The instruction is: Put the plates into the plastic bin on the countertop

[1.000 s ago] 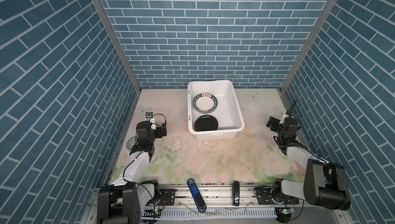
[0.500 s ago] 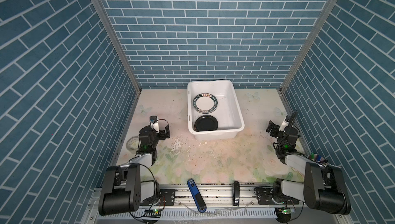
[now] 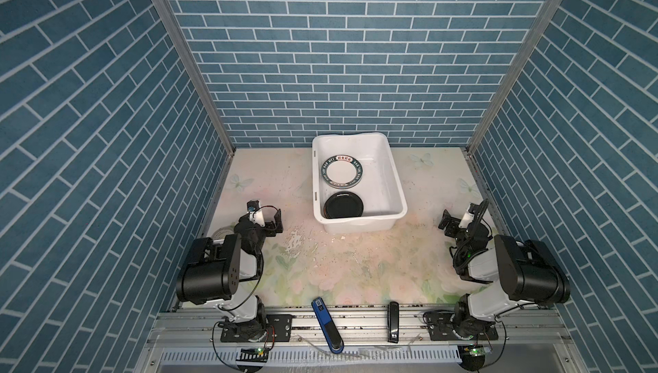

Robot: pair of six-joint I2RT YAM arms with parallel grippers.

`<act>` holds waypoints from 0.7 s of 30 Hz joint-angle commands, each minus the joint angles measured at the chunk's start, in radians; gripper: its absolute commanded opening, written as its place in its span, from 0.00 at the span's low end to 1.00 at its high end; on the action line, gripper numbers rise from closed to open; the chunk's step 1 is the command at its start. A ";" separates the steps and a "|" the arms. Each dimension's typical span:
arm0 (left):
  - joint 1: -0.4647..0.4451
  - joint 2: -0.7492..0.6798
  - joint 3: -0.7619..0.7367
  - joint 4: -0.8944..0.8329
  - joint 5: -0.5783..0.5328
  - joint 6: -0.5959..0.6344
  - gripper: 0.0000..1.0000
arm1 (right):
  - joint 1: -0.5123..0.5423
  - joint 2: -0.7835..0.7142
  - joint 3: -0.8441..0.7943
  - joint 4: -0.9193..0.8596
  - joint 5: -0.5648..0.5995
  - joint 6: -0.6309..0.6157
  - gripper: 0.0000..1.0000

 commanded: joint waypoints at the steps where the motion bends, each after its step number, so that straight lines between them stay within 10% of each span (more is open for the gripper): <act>1: 0.006 -0.004 0.019 0.044 0.008 -0.008 1.00 | -0.007 -0.017 0.060 0.004 -0.014 -0.024 0.98; 21: -0.013 -0.031 0.064 -0.071 -0.009 0.015 1.00 | -0.005 -0.025 0.203 -0.270 -0.204 -0.101 0.99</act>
